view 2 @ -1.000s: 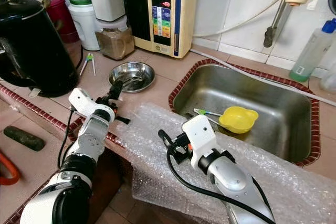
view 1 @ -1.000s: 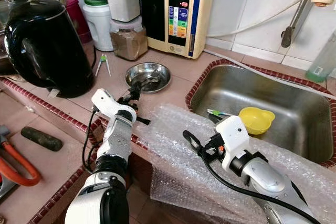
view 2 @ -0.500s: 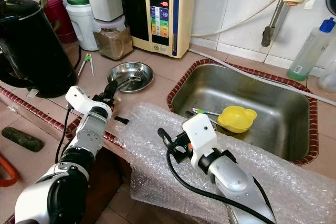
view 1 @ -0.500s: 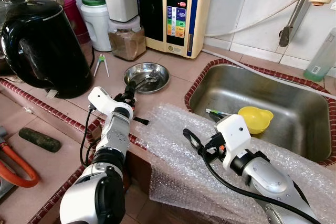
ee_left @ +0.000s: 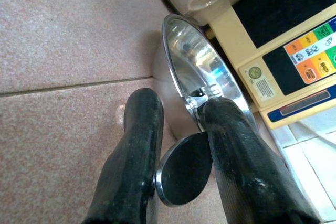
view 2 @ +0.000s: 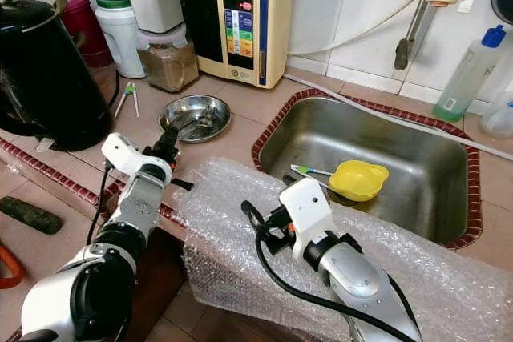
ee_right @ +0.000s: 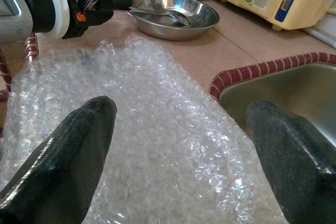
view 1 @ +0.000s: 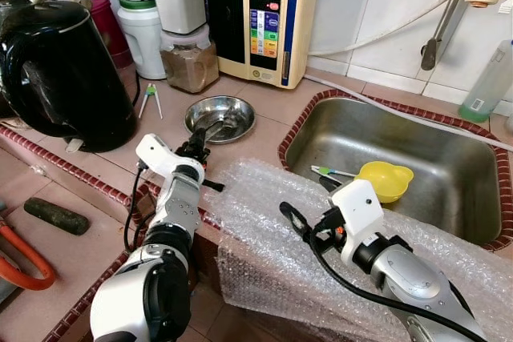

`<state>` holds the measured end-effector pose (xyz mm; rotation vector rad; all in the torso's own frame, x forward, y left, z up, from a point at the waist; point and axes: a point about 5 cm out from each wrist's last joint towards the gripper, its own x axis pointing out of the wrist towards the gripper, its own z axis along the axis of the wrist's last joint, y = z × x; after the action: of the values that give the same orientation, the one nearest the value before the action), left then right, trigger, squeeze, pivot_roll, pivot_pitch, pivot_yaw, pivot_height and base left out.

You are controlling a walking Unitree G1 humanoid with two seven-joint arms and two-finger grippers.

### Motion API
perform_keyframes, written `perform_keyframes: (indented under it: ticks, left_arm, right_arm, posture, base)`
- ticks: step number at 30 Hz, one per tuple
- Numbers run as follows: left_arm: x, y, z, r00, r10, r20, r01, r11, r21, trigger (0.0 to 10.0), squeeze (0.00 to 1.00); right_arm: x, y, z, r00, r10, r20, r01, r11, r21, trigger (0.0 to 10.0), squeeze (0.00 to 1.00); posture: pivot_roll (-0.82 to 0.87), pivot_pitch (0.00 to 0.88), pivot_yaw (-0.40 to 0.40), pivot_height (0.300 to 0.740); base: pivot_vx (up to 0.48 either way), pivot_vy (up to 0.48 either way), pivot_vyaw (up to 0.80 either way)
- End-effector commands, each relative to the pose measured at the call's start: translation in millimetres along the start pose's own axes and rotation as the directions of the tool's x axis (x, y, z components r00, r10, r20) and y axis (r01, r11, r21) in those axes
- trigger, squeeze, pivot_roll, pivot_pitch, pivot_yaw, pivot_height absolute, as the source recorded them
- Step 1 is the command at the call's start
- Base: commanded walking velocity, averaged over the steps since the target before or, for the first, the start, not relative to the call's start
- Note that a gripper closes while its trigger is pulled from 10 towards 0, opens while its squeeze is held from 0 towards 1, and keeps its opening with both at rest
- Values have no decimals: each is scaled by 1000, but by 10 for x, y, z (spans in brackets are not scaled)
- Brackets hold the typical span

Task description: Kitchen organization

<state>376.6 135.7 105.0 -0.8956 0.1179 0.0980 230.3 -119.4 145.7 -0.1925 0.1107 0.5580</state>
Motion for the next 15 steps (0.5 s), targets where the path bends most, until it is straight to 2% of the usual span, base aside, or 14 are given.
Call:
perform_keyframes:
  ticks: [1,15]
  left_arm:
    - [42,-88,94,999,-23,28,23,1000,0,0,0]
    - [40,-119,255,993,-78,93,74,996,48,0,0]
  right_arm:
    - [4,-4,45,1000,0,17,0,1000,-10,10000,0]
    - [49,-24,48,1000,-8,27,8,1000,-15,10000,0]
  posture:
    - [-204,18,62,740]
    - [-184,1,71,740]
  base:
    - [0,0,0]
    - [0,0,0]
